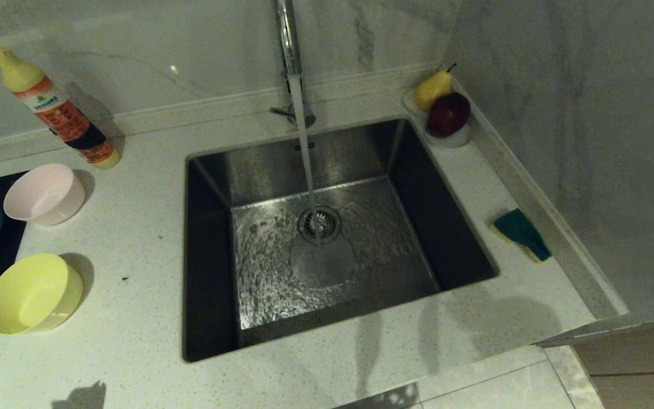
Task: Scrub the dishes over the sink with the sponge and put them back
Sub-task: Turn off the faucet
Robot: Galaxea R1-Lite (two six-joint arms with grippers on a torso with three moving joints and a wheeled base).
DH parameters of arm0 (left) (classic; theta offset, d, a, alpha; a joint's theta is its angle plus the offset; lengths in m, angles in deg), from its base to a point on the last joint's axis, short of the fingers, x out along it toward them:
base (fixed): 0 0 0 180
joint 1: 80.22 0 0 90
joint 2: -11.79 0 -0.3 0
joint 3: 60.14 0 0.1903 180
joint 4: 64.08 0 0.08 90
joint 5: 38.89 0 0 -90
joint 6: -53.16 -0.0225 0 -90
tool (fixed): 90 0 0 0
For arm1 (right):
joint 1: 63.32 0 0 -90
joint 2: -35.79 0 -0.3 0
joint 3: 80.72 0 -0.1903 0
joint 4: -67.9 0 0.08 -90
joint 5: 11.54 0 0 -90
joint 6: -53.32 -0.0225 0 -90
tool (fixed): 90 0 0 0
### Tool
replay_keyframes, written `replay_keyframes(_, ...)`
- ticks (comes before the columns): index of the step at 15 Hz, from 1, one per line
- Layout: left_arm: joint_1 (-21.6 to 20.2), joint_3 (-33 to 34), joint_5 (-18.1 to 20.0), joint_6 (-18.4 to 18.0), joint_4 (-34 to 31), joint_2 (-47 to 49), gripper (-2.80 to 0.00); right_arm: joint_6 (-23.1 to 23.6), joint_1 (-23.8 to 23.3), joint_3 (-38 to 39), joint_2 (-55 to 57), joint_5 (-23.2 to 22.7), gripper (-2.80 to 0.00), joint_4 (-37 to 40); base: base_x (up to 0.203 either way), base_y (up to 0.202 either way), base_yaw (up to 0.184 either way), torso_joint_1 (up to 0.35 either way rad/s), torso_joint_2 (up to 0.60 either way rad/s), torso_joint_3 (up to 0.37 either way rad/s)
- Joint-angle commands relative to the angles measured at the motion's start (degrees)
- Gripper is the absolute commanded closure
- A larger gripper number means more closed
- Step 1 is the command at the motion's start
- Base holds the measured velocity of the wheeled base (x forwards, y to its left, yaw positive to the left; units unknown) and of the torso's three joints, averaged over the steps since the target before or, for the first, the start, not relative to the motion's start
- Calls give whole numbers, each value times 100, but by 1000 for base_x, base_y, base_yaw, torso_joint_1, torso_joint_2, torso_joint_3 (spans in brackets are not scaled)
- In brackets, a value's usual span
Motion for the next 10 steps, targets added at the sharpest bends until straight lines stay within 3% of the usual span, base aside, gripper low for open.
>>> replay_keyframes(1, -2, 229, -5, 3, 5, 7, 0, 21, -272, 731, -1005, 583, 0, -20, 0, 0, 0, 0, 0, 0)
replay_keyframes(7, -2, 229, -5, 3, 4, 7, 0, -360, -235, 1302, -2140, 3005, 0, 217, 0, 0, 0, 0, 0, 0)
replay_keyframes(10, -2, 229, -5, 3, 5, 7, 0, -763, -231, 1449, -2156, 3276, 0, 161, 0, 0, 0, 0, 0, 0)
